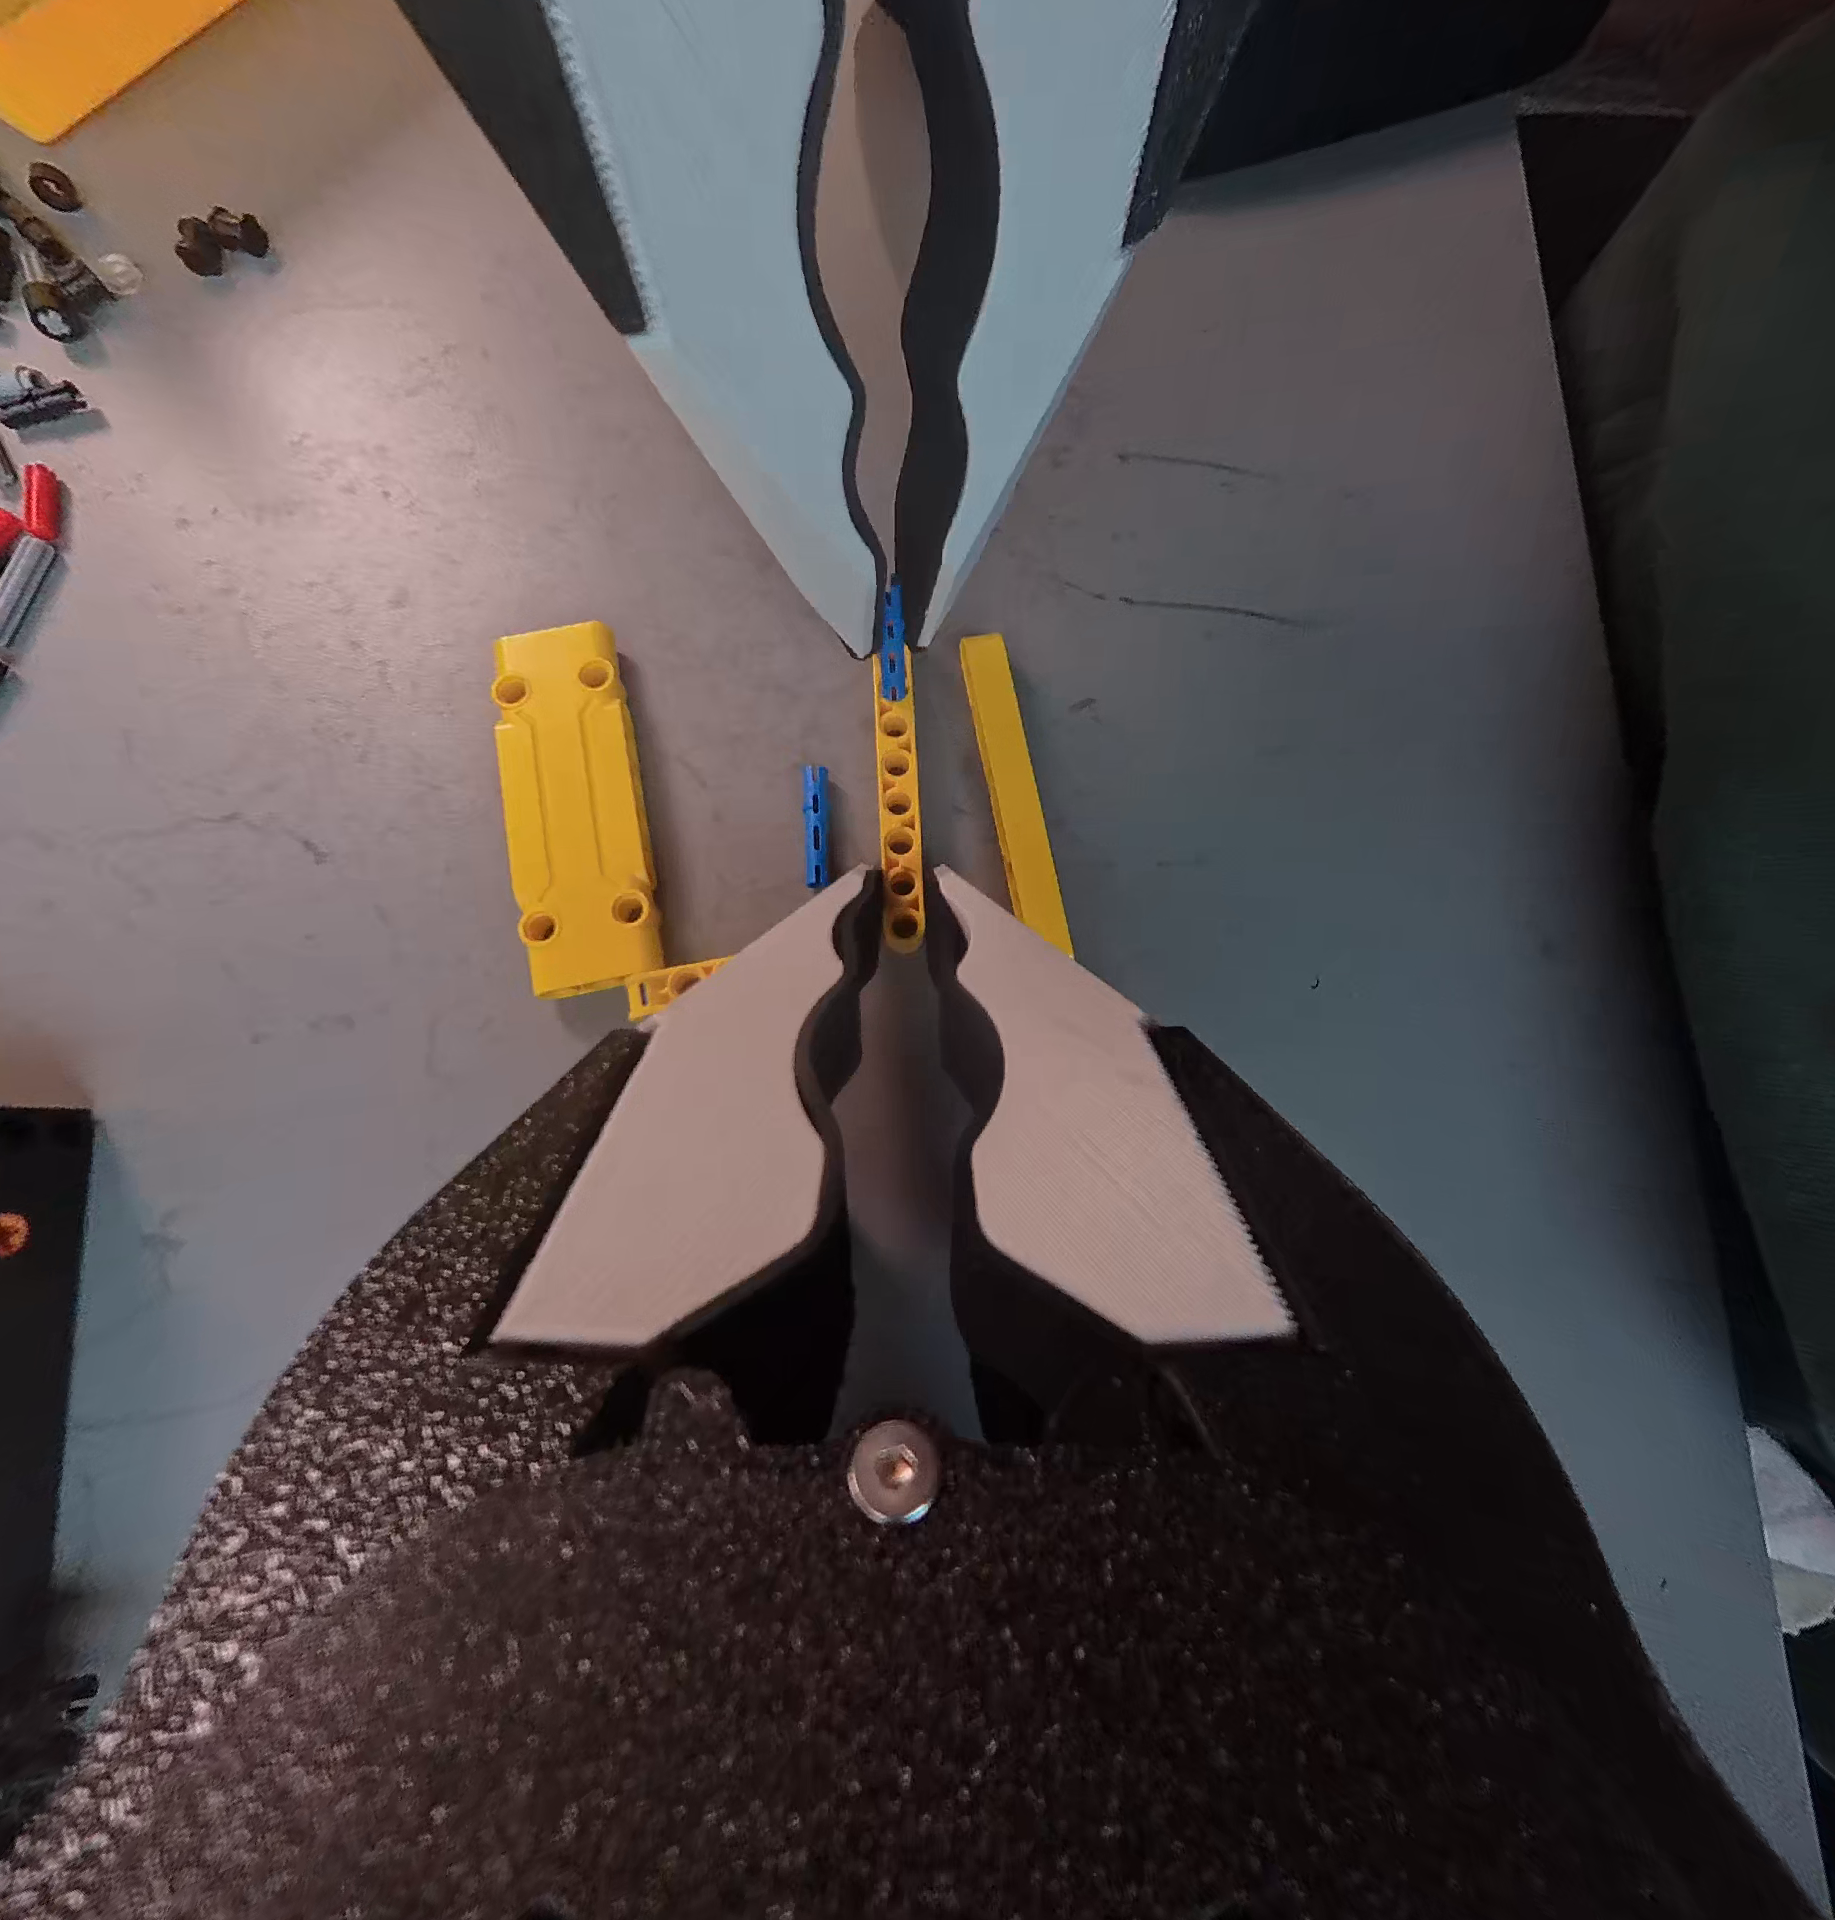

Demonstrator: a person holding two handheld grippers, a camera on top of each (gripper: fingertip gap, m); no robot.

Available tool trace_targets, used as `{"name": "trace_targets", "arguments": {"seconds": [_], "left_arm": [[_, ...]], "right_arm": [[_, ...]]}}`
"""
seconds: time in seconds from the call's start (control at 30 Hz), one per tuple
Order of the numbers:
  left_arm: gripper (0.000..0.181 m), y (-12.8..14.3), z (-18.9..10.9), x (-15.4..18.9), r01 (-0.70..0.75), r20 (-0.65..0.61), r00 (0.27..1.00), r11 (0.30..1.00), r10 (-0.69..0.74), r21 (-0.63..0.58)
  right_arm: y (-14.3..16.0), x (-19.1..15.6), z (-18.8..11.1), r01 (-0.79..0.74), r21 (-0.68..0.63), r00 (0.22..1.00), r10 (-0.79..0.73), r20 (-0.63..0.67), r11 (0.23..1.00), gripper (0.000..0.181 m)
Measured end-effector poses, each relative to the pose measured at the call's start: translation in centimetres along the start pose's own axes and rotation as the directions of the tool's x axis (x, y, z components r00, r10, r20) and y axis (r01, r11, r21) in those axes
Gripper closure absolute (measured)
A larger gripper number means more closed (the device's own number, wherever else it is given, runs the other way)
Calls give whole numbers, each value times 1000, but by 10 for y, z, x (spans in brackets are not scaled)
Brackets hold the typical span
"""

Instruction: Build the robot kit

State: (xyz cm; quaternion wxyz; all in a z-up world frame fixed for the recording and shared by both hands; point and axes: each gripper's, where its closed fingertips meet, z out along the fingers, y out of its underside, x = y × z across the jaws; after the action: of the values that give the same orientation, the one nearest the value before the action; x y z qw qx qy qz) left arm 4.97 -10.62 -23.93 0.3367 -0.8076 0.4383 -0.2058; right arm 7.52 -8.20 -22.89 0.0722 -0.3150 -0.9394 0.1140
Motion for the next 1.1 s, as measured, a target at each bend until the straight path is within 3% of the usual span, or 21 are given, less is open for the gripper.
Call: {"name": "trace_targets", "arguments": {"seconds": [0.5, 0.77, 0.93, 1.1], "left_arm": [[175, -1, 0, -2, 33, -7, 999, 999, -33, 15], [176, -3, 2, -2, 58, -6, 998, 998, -58, 14], [176, -1, 0, -4, 63, -4, 998, 998, -63, 11], [175, -1, 0, -5, 82, -14, 997, 997, -82, 13]], "right_arm": [[2, 2, 0, 185, -211, 983, -182, 34, 960, 178], [-6, -2, 5, 112, -175, 992, -100, 74, 978, 178], [-6, 2, 2, -48, -30, 997, 49, 55, 998, 178], [-5, 6, 0, -274, 230, 961, 274, 31, 934, 178]]}}
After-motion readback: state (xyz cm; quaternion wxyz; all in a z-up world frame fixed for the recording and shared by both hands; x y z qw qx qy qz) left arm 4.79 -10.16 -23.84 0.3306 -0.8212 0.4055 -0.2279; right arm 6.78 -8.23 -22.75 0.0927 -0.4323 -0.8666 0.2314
